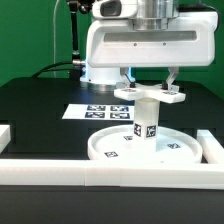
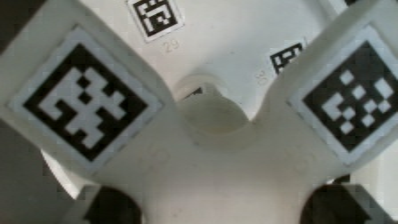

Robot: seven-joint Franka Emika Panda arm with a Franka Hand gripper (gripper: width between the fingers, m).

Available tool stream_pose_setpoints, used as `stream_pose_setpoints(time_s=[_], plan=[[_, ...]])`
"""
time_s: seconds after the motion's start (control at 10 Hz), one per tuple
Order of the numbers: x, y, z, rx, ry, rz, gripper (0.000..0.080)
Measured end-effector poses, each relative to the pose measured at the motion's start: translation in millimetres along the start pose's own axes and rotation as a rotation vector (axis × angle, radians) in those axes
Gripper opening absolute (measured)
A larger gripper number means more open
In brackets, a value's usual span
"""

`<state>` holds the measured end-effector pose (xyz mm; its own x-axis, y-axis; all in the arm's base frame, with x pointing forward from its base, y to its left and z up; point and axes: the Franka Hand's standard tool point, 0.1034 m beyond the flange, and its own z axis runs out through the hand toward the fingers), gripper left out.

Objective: Assemble round table

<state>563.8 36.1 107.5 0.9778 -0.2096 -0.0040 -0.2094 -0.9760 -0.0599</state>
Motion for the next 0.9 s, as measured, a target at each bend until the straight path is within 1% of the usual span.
stream_pose_setpoints(time_s=[0.1, 0.2, 0.4, 0.5, 0.9], plan=[[-0.7, -4.1, 0.1, 0.013, 0.022, 0.133, 0.0445], [-1.2, -4.5, -0.3, 0.02, 0.031, 0.261, 0.0445], [-0.3, -3.9, 0.1, 0.027, 0.032, 0.476, 0.0445], [0.5, -2.2, 0.7, 0.045, 0.026, 0.567, 0.0445], [0.7, -1.0, 1.1, 0.097, -0.004, 0.884, 0.0445]])
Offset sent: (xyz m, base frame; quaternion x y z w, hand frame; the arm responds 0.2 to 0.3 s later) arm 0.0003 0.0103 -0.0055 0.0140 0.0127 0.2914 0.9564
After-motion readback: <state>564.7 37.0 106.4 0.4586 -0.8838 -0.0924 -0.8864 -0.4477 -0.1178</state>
